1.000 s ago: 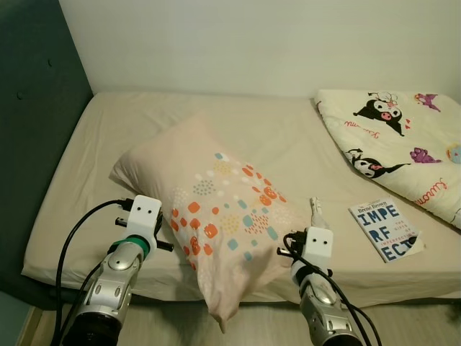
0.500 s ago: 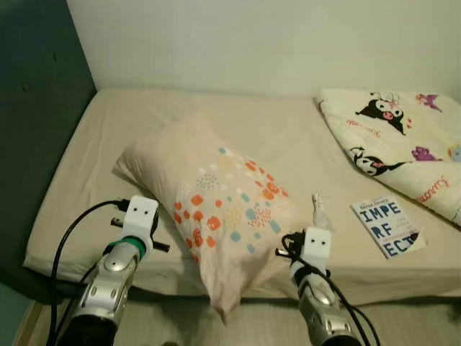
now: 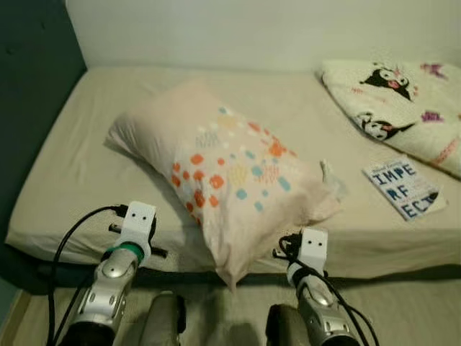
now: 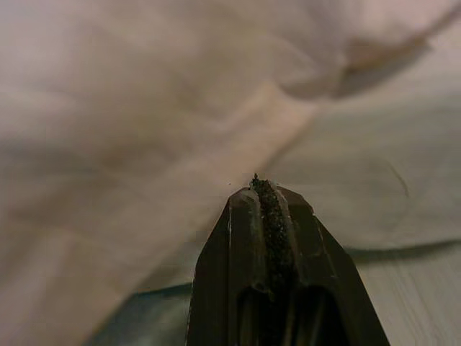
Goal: Clean up the room
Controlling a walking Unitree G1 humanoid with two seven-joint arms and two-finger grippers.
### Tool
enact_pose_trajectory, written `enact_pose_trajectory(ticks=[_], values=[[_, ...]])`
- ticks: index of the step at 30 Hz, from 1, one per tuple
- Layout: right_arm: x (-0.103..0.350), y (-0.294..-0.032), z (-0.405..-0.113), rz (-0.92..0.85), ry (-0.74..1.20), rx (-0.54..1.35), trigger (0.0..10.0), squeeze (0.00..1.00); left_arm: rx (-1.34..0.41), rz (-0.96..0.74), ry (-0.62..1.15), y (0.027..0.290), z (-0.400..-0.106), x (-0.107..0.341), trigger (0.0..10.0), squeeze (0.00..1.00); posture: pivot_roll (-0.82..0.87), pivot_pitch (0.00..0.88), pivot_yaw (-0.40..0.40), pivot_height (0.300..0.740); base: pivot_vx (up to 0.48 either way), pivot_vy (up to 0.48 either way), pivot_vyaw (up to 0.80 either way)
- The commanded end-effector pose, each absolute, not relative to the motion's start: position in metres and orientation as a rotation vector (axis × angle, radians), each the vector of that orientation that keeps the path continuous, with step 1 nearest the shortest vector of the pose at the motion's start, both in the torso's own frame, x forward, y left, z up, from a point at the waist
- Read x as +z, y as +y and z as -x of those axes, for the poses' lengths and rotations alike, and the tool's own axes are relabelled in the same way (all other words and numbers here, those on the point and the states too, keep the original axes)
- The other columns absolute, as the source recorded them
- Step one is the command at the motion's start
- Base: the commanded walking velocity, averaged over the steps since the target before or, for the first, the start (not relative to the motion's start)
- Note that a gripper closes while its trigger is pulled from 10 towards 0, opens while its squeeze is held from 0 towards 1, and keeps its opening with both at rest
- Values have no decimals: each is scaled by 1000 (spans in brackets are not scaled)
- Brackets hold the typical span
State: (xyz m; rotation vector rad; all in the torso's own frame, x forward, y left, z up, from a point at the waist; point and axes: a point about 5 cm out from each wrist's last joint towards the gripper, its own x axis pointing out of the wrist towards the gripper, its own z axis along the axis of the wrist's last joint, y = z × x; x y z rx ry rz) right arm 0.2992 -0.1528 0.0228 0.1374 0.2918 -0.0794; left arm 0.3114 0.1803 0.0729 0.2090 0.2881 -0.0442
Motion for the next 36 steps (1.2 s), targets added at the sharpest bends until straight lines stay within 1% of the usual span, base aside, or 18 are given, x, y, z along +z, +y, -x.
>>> enact_pose_trajectory(ticks=[1,6,8,12,15,18,20,21,23,25,27,28,29,30,33,34,35,36], values=[[26,-152,-303,-171,276,-74,10000,0,-36,-215,293,181,-309,72,10000,0,178,63,13,565,0,0,0],[42,-151,-316,-212,209,-53,10000,0,-12,-233,278,187,-308,74,10000,0,184,76,1,565,0,0,0],[52,-160,-326,-184,178,-66,10000,0,11,-233,273,194,-305,76,10000,0,190,83,-4,565,0,0,0],[53,-163,-328,-179,177,-75,10000,0,15,-230,276,196,-304,76,10000,0,190,83,-4,565,0,0,0],[56,-183,-338,-39,246,-119,10000,0,49,-260,261,214,-293,78,10000,0,221,108,-15,565,0,0,0],[56,-192,-340,16,291,-143,10000,0,81,-274,252,225,-287,81,10000,0,227,113,-17,565,0,0,0],[56,-192,-340,16,291,-143,10000,0,81,-274,252,225,-287,81,10000,0,227,113,-17,565,0,0,0],[53,-190,-340,62,331,-137,10000,0,130,-290,229,239,-281,86,10000,0,232,120,-17,565,0,0,0],[52,-188,-341,73,340,-129,10000,0,149,-298,218,244,-279,89,10000,0,232,120,-17,565,0,0,0],[54,-178,-343,58,333,-92,10000,0,185,-311,202,253,-277,94,10000,0,233,123,-15,565,0,0,0],[58,-144,-347,21,306,57,10000,0,299,-338,174,275,-274,104,10000,0,236,129,-10,565,0,0,0],[58,-144,-347,21,306,57,10000,0,299,-338,174,275,-274,104,10000,0,236,129,-10,565,0,0,0],[61,-113,-346,-17,280,211,10000,0,372,-340,162,289,-273,110,10000,0,238,129,-9,565,0,0,0],[63,-93,-344,-42,261,313,10000,0,417,-338,156,297,-273,114,10000,0,240,131,-6,565,0,0,0],[72,-46,-332,-180,207,596,10000,0,472,-321,138,306,-274,122,10000,0,239,128,0,565,0,0,0],[72,-46,-332,-180,207,596,10000,0,472,-321,138,306,-274,122,10000,0,239,128,0,565,0,0,0],[77,-32,-325,-245,186,708,10000,0,484,-315,128,307,-275,125,10000,0,238,127,2,565,0,0,0],[77,-32,-325,-245,186,708,10000,0,484,-315,128,307,-275,125,10000,0,238,127,2,565,0,0,0]])
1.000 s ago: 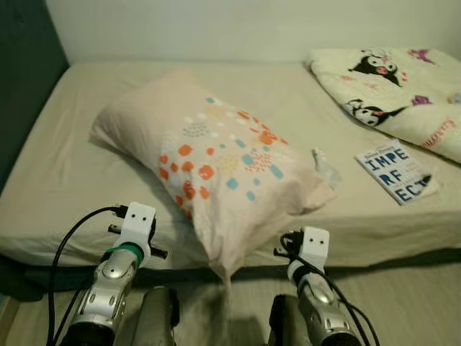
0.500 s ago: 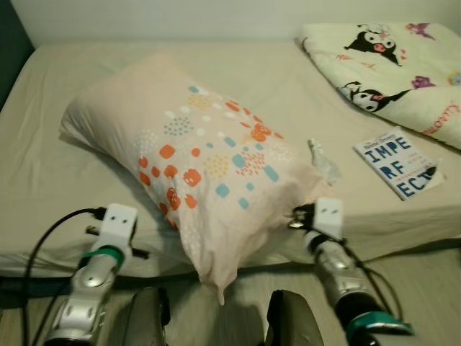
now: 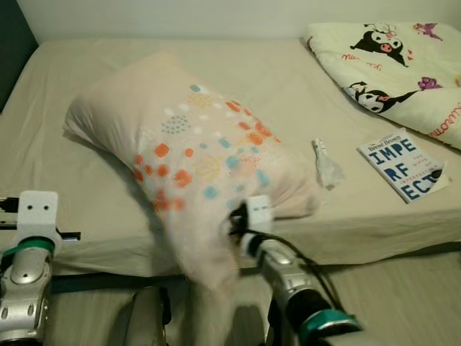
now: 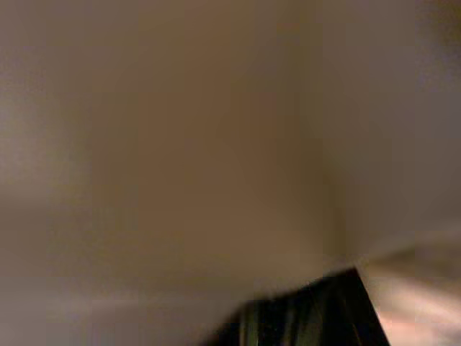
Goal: Clean up the room
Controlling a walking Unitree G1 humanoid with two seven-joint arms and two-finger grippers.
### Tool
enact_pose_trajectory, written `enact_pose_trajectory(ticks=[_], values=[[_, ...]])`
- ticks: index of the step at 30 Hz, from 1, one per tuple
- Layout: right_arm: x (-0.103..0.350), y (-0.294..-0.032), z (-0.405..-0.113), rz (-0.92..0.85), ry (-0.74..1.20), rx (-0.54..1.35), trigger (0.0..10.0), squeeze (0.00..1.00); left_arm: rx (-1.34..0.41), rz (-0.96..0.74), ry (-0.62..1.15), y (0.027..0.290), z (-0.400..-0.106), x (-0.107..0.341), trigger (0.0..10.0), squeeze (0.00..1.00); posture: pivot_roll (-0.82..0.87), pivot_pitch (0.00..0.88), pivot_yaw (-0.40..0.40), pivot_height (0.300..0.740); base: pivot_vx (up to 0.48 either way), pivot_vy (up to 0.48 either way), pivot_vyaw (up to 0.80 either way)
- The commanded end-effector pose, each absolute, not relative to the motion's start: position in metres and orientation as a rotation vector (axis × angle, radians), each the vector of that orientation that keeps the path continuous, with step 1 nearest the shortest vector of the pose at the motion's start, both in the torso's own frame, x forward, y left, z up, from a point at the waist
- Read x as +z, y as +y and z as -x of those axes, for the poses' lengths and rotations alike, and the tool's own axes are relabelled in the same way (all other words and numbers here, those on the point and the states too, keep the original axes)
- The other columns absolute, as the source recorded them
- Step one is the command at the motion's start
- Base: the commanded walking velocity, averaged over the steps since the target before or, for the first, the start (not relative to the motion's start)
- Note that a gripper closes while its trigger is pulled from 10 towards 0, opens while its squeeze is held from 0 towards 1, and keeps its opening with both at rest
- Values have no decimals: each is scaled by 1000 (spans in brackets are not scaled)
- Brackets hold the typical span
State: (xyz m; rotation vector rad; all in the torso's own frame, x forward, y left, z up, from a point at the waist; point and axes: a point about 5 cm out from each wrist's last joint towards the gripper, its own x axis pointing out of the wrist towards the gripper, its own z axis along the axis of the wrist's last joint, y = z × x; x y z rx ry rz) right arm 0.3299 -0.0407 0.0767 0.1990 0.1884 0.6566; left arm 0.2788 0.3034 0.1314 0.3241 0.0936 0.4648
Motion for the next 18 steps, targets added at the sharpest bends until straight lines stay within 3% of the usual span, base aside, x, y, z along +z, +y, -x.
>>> enact_pose_trajectory(ticks=[1,4,6,8,10,13,14,18], values=[[84,-23,-314,-351,170,846,10000,0,492,-312,114,307,-276,127,10000,0,237,125,4,565,0,0,0],[84,-23,-314,-351,170,846,10000,0,492,-312,114,307,-276,127,10000,0,237,125,4,565,0,0,0],[100,-28,-288,-555,170,1109,10000,0,497,-310,99,305,-278,130,10000,0,230,125,10,565,0,0,0],[110,-56,-258,-655,202,1376,10000,0,497,-307,94,304,-279,130,10000,0,229,126,9,565,0,0,0],[113,-69,-251,-693,226,1434,10000,0,497,-305,92,303,-279,130,10000,0,229,126,9,565,0,0,0],[114,-107,-258,-677,236,1395,10000,0,499,-298,90,303,-279,130,10000,0,228,128,8,565,0,0,0],[114,-128,-273,-618,208,1309,10000,0,499,-293,91,304,-279,130,10000,0,228,129,7,565,0,0,0],[116,-145,-285,-575,182,1228,10000,0,498,-290,93,304,-279,129,10000,0,228,129,7,565,0,0,0]])
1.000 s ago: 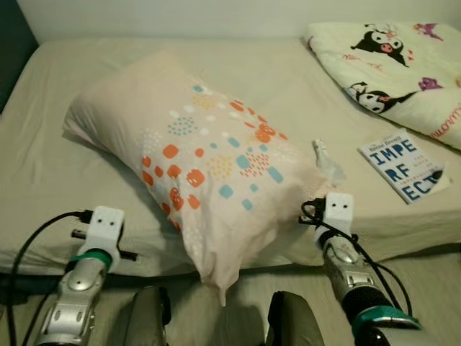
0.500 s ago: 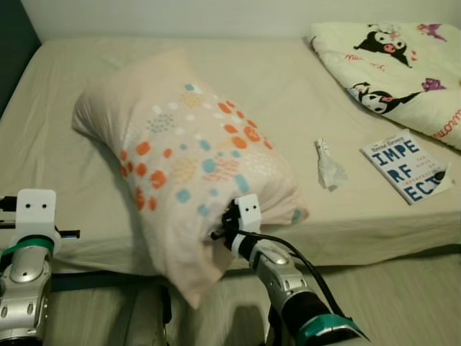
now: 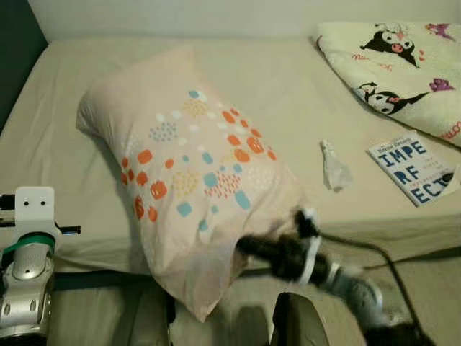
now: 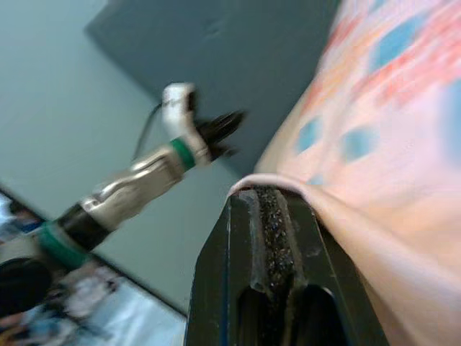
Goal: Clean up the room
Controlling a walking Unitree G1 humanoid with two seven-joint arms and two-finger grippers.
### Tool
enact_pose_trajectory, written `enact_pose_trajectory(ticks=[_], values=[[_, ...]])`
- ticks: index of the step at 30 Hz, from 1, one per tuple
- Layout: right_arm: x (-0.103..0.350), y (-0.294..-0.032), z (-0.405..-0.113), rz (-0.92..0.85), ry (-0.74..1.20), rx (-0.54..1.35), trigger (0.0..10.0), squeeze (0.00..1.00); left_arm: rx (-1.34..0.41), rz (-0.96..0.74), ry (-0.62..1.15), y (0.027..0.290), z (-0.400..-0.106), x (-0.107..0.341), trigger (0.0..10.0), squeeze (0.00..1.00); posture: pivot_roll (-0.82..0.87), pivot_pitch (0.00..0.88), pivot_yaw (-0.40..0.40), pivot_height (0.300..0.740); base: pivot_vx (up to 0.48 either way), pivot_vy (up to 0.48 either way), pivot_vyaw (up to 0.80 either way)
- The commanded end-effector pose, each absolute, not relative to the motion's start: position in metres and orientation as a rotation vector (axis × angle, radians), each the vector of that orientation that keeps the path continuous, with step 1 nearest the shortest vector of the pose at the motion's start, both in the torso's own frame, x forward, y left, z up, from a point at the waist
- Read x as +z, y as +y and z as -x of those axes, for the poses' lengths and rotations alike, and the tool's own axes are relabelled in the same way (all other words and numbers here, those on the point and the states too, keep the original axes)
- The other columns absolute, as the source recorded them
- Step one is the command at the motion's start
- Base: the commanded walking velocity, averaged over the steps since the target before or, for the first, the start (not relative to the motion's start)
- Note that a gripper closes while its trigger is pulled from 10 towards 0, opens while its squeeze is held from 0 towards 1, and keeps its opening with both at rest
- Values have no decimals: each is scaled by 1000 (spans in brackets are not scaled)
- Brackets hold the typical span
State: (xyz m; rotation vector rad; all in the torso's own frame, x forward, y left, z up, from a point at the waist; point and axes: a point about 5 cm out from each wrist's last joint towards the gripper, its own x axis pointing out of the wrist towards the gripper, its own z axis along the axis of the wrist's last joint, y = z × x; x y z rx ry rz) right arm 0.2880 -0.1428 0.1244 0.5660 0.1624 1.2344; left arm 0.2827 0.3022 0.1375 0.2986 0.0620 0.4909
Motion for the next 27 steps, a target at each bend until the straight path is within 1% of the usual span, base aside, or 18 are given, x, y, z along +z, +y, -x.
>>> enact_pose_trajectory(ticks=[1,2,3,4,5,6,7,8,9,11,12,14,19,21,22,23,24,27], values=[[117,-155,-295,-535,156,1144,10000,0,496,-286,97,304,-280,128,10000,0,231,128,7,565,0,0,0],[121,-166,-307,-510,141,1041,10000,0,490,-276,109,302,-281,126,10000,0,236,128,7,565,0,0,0],[121,-166,-307,-510,141,1041,10000,0,490,-276,109,302,-281,126,10000,0,236,128,7,565,0,0,0],[124,-175,-314,-496,131,969,10000,0,485,-269,118,300,-281,124,10000,0,236,128,7,565,0,0,0],[126,-183,-328,-453,120,817,10000,0,474,-265,132,297,-282,121,10000,0,240,130,7,565,0,0,0],[127,-188,-336,-428,116,723,10000,0,468,-264,141,295,-283,119,10000,0,240,130,7,565,0,0,0],[127,-188,-336,-428,116,723,10000,0,468,-264,141,295,-283,119,10000,0,240,130,7,565,0,0,0],[130,-194,-347,-436,87,577,10000,0,471,-254,154,293,-282,115,10000,0,239,132,6,565,0,0,0],[130,-194,-347,-436,87,577,10000,0,471,-254,154,293,-282,115,10000,0,239,132,6,565,0,0,0],[139,-203,-365,-512,0,341,10000,0,468,-174,166,288,-282,106,10000,0,243,135,3,565,0,0,0],[139,-203,-365,-512,0,341,10000,0,468,-174,166,288,-282,106,10000,0,243,135,3,565,0,0,0],[144,-201,-375,-555,-48,231,10000,0,425,-98,167,280,-287,95,10000,0,250,144,-11,565,0,0,0],[144,-191,-381,-522,-42,205,10000,0,377,-78,165,274,-296,88,10000,0,248,156,-20,565,0,0,0],[141,-167,-386,-380,18,228,10000,0,292,-105,162,263,-316,86,10000,0,227,160,-15,565,0,0,0],[141,-167,-386,-380,18,228,10000,0,292,-105,162,263,-316,86,10000,0,227,160,-15,565,0,0,0],[138,-154,-386,-319,46,256,10000,0,243,-120,163,256,-326,88,10000,0,216,160,-7,565,0,0,0],[138,-154,-386,-319,46,256,10000,0,243,-120,163,256,-326,88,10000,0,216,160,-7,565,0,0,0],[126,-127,-383,-202,105,298,10000,0,117,-119,165,235,-346,94,10000,0,170,125,15,565,0,0,0]])
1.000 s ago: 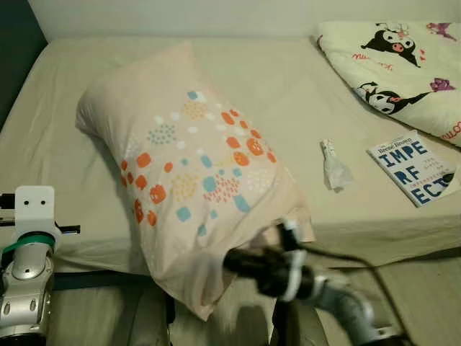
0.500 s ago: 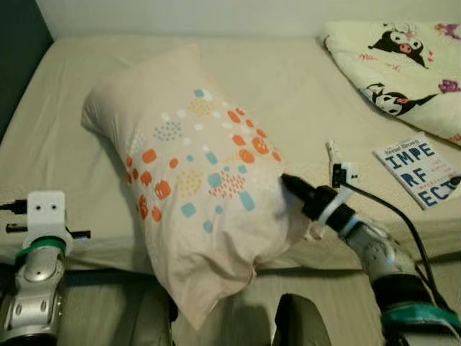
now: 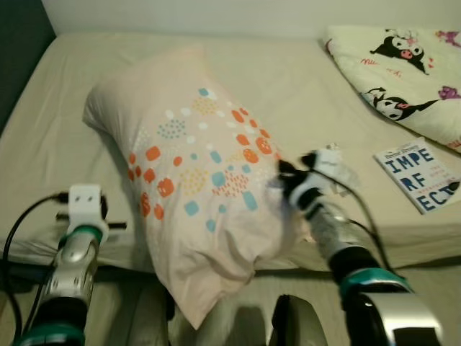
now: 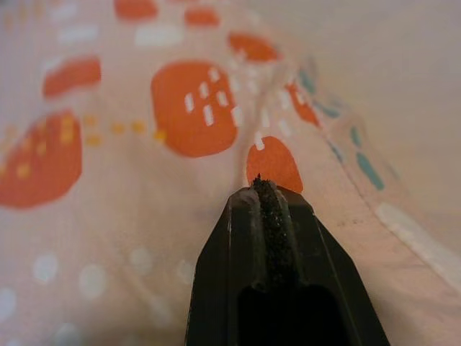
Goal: Clean up the room
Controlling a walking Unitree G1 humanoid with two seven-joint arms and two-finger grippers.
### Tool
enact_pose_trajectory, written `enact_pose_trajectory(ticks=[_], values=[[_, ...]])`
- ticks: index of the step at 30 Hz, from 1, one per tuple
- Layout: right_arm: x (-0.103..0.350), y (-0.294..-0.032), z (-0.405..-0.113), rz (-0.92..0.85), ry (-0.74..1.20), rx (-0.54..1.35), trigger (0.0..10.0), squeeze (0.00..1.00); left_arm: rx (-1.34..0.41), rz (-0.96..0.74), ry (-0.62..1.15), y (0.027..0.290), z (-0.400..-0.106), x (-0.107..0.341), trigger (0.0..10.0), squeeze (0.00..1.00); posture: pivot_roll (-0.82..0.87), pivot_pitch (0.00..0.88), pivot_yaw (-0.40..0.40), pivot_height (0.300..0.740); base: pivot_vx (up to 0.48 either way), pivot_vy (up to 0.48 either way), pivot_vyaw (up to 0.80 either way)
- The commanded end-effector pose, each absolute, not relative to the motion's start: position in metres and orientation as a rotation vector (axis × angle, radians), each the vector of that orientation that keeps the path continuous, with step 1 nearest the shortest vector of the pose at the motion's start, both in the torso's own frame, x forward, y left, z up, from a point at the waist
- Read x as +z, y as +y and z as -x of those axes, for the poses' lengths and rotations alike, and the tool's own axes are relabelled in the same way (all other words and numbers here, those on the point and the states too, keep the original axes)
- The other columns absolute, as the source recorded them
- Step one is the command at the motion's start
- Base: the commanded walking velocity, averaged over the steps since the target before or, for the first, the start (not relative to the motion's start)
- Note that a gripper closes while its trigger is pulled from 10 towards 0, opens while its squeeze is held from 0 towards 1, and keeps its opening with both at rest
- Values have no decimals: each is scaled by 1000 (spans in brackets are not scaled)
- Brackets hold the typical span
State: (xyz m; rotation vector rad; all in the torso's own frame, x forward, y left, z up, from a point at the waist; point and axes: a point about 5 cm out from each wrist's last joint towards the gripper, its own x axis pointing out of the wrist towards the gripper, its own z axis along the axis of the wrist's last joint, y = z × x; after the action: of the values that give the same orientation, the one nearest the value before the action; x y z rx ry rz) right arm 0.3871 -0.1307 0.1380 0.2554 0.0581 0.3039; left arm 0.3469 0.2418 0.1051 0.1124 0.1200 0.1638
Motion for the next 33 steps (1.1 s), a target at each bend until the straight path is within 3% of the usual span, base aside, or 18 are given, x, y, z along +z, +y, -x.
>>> enact_pose_trajectory(ticks=[1,10,12,15,16,17,19,21,24,30,33], values=[[126,-127,-383,-202,105,298,10000,0,117,-119,165,235,-346,94,10000,0,170,125,15,565,0,0,0],[103,-93,-367,-234,146,450,10000,0,-185,-6,254,174,-355,82,10000,0,146,130,28,565,0,0,0],[94,-69,-354,-272,196,657,10000,0,-344,-3,320,152,-349,69,10000,0,138,125,27,565,0,0,0],[98,-40,-334,-416,228,1018,10000,0,-326,78,304,153,-355,76,10000,0,146,131,22,565,0,0,0],[98,-40,-334,-416,228,1018,10000,0,-326,78,304,153,-355,76,10000,0,146,131,22,565,0,0,0],[114,-34,-321,-494,210,1224,10000,0,-345,116,285,152,-358,81,10000,0,150,136,20,565,0,0,0],[114,-34,-321,-494,210,1224,10000,0,-345,116,285,152,-358,81,10000,0,150,136,20,565,0,0,0],[133,-34,-305,-565,198,1391,10000,0,-401,139,259,149,-359,86,10000,0,154,142,17,565,0,0,0],[155,-44,-292,-663,167,1490,10000,0,-490,184,194,144,-358,96,10000,0,156,141,13,565,0,0,0],[167,-56,-283,-693,151,1543,10000,0,-564,188,113,145,-353,110,10000,0,157,144,6,565,0,0,0],[172,-71,-280,-673,112,1534,10000,0,-576,154,23,165,-342,135,10000,0,167,141,4,565,0,0,0]])
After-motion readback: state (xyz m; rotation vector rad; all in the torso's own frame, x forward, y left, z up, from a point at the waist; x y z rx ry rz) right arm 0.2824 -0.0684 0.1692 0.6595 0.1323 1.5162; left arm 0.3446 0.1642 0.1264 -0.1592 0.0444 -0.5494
